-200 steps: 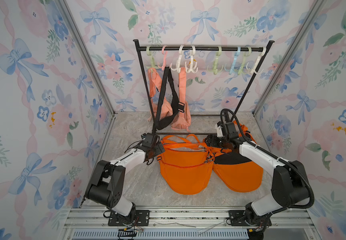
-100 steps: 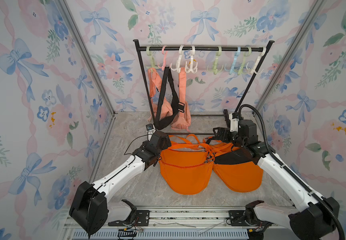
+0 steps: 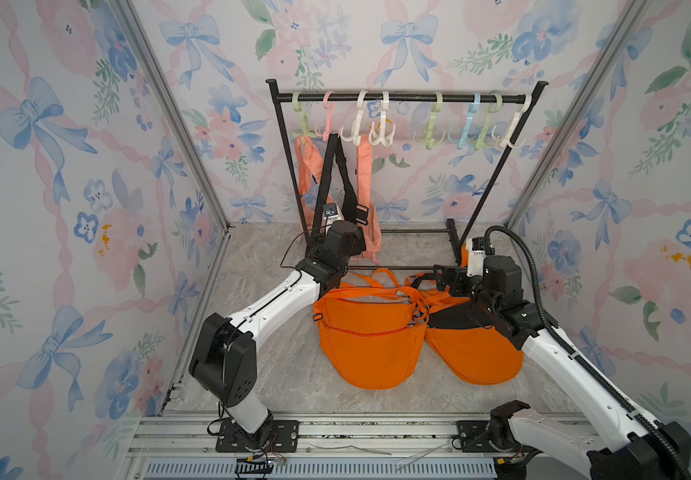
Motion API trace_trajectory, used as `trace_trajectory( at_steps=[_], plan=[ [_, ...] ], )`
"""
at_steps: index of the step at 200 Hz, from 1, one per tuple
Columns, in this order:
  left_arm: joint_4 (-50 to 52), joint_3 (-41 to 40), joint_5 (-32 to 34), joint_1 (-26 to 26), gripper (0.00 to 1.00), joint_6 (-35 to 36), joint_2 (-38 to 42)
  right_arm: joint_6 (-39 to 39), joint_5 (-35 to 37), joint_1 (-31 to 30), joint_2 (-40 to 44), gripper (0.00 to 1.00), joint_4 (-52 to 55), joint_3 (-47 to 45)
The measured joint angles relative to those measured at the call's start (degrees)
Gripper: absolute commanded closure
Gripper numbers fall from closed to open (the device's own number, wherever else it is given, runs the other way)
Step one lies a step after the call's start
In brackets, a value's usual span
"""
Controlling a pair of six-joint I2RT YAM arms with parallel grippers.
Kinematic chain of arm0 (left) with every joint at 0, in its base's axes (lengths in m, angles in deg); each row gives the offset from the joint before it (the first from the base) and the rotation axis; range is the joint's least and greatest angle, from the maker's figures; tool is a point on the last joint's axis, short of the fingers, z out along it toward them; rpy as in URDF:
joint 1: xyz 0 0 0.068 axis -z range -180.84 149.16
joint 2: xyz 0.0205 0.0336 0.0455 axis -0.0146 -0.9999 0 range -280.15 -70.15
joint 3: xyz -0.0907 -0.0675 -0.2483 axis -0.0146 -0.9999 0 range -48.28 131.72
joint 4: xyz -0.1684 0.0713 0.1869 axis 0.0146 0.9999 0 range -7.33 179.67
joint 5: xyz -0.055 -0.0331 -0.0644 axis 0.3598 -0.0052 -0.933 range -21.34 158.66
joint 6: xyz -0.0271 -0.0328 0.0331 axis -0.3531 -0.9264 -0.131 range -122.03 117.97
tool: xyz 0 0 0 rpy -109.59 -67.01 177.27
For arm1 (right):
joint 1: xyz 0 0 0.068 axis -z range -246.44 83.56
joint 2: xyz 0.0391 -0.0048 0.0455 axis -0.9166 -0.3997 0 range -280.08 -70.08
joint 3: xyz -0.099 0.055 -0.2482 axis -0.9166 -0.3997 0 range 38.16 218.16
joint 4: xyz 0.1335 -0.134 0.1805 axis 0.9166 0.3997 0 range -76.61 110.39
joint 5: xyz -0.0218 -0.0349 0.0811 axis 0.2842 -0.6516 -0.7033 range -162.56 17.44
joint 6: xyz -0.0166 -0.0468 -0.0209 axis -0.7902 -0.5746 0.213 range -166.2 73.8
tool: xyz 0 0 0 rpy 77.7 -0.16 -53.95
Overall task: Take the bag off the hook
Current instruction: Pick up the bag from the hook.
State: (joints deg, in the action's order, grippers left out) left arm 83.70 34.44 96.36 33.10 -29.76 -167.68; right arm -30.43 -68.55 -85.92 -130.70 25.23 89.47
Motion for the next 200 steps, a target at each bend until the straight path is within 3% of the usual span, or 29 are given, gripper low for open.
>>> trace_trajectory(
  at_steps=[38,66,112,122,147,160,200],
  plan=[
    [-0.09,13.14,-4.28,-0.66,0.26,2.05,-10.27,-2.14,1.03,0.11,1.84,0.03,0.33,-1.81],
    [0.94,23.3,-6.43,-1.49,0.27,2.86,-17.35,-3.48,0.72,0.55,1.6,0.09,-0.02,-2.1],
    [6.78,46.71,-9.25,-2.75,0.16,4.46,-31.15,-4.26,-0.37,0.66,-3.23,0.13,-0.37,-1.38],
    [8.26,51.17,-9.62,-2.99,0.27,4.61,-33.73,-4.31,-0.61,0.66,-4.02,0.13,-0.44,-1.22],
    [11.41,55.23,-10.71,-3.69,0.84,4.15,-36.26,-4.39,-1.01,0.68,-5.29,0.15,-0.61,-0.22],
    [12.63,55.23,-11.1,-3.98,0.99,4.13,-36.2,-4.5,-1.2,0.7,-6.01,0.16,-0.98,0.57],
    [14.21,50.05,-11.04,-4.26,1.0,4.37,-31.52,-4.44,-2.54,0.7,-9.94,0.18,-1.42,3.37]
  ],
)
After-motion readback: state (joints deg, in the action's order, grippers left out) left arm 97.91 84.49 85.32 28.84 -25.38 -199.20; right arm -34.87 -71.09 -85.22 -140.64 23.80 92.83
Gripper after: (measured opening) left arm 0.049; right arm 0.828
